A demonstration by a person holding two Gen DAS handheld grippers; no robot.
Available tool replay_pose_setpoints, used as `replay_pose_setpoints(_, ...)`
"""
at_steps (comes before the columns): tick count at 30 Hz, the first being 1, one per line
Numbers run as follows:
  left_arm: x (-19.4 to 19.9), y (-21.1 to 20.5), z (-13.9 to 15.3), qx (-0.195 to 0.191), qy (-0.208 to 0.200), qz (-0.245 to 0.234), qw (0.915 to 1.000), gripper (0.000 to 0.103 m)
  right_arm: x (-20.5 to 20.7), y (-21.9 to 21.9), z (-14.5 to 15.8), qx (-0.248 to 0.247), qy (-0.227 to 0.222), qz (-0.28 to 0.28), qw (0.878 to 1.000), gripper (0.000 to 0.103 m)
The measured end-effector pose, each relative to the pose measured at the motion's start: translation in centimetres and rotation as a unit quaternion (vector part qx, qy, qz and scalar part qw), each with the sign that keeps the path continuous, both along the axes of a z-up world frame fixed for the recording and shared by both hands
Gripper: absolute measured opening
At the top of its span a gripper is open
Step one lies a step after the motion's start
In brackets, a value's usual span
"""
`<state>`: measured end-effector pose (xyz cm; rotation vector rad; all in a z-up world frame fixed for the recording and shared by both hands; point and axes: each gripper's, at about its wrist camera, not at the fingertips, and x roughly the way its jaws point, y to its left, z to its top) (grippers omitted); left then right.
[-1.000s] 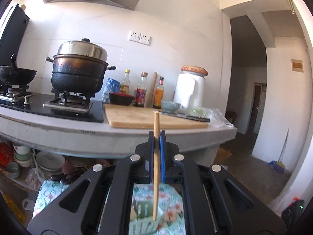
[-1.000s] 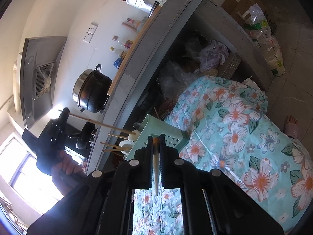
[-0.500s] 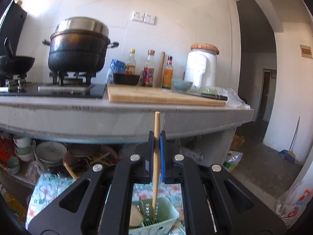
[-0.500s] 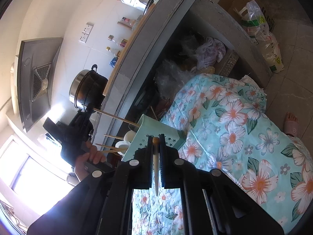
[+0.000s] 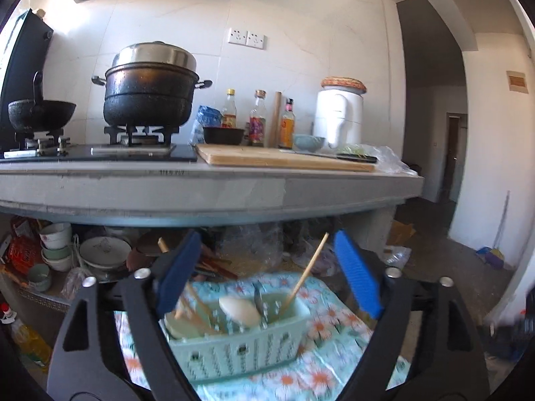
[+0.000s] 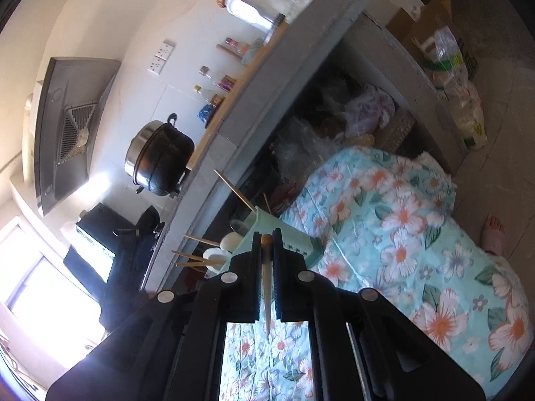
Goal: Organize utensils
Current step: 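Lower the chopstick into the holder with the left tool and open it, then drop the chopstick into the holder with the right tool and open it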
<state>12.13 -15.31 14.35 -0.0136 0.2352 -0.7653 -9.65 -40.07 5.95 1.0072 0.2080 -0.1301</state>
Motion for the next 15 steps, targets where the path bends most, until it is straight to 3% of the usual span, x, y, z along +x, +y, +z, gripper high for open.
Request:
replay_pose_setpoints(5, -1.4, 2.5, -2.4, 0.029, 0.036, -0.011, 0.9989, 0.089, 0.5, -0.5, 4.7, -0.059, -0.030, -0.006, 0.998, 0.006)
replay_pose_setpoints(10, -2.2, 4.1, -6.4, 0.066, 0.098, -0.019, 0.9928, 0.090, 1.7, -0.6, 9.7, -0.121, -0.058, -0.016, 0.991, 0.006)
replay_pose_setpoints(15, -3.1, 5.4, -8.8, 0.088, 0.112, -0.016, 0.9896, 0.090, 4.6, -0.8, 13.2, -0.171, -0.057, -0.020, 0.983, 0.006)
